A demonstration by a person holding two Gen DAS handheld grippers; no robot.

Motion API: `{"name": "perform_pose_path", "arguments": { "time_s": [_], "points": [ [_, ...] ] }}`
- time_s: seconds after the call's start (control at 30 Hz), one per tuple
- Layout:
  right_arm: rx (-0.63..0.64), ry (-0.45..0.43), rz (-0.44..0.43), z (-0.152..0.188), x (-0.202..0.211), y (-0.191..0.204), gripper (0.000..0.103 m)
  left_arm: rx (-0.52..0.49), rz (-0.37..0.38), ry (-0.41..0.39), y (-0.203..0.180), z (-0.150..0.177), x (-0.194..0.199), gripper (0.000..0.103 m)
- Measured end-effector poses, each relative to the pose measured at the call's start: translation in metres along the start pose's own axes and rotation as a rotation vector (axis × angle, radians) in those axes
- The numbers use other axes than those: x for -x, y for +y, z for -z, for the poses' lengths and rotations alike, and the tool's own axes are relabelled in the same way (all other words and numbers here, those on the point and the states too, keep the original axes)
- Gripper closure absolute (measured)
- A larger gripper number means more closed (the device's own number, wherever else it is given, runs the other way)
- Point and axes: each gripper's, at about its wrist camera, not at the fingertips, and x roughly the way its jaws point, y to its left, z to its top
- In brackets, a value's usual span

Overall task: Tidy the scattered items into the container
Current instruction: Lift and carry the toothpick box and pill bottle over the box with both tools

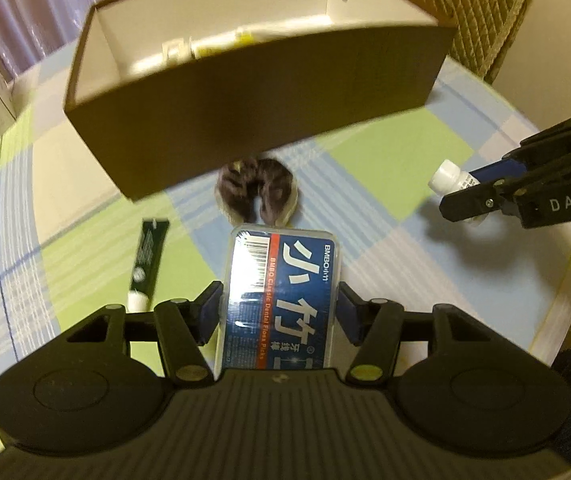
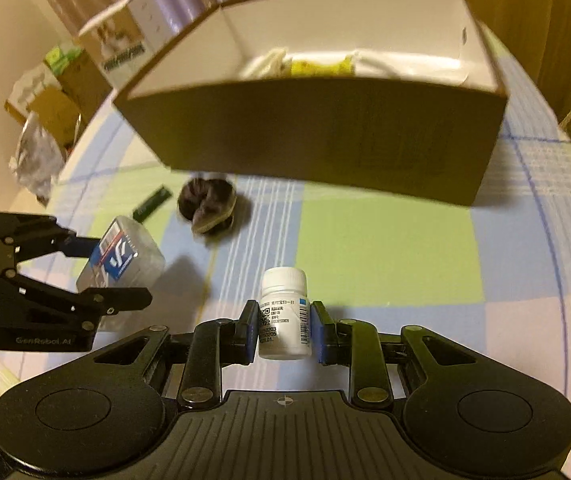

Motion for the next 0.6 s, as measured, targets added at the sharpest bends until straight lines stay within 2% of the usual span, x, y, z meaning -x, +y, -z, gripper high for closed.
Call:
{"name": "perform_pose_path", "arguments": {
  "time_s": [0.6],
  "points": [
    [-0.021,-0.192,-0.021,-0.079,0.058,-0.050,0.073,-0.024,-0.067,-0.220,0.029,-0.074,0.057,0.048]
  ]
}}
